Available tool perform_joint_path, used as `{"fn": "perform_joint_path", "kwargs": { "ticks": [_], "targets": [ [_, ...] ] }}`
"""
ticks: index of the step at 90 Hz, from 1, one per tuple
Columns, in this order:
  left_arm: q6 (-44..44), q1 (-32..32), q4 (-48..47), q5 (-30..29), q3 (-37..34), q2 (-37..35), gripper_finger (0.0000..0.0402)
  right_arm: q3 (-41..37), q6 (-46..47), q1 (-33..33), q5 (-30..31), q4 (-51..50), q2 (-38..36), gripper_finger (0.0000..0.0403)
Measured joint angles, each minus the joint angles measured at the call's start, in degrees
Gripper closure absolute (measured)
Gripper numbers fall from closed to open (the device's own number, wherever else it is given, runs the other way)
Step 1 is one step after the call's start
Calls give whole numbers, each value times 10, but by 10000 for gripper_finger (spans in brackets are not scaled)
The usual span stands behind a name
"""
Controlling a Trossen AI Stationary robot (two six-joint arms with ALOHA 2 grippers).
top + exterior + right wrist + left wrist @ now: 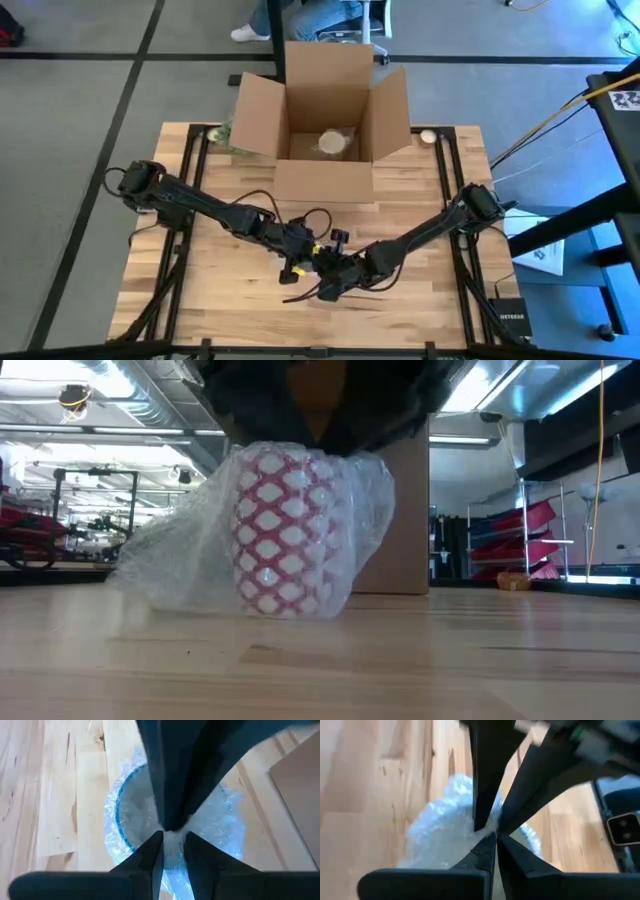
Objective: Wrap mug
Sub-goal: Wrap the red mug with bubble wrap
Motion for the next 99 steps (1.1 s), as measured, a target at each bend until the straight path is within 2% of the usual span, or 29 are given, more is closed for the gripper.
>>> {"fn": "perform_joint_path", "kwargs": {
  "ticks": [13,69,99],
  "targets": [
    [4,2,3,-10,1,-1,401,0,-2,0,-2,1,0,343],
    [12,16,21,-9,-13,99,401,-1,-7,0,4,19,-2,343],
    [19,17,19,-9,-14,71,401,-4,-24,1,-23,1,-43,339]
  ]
}}
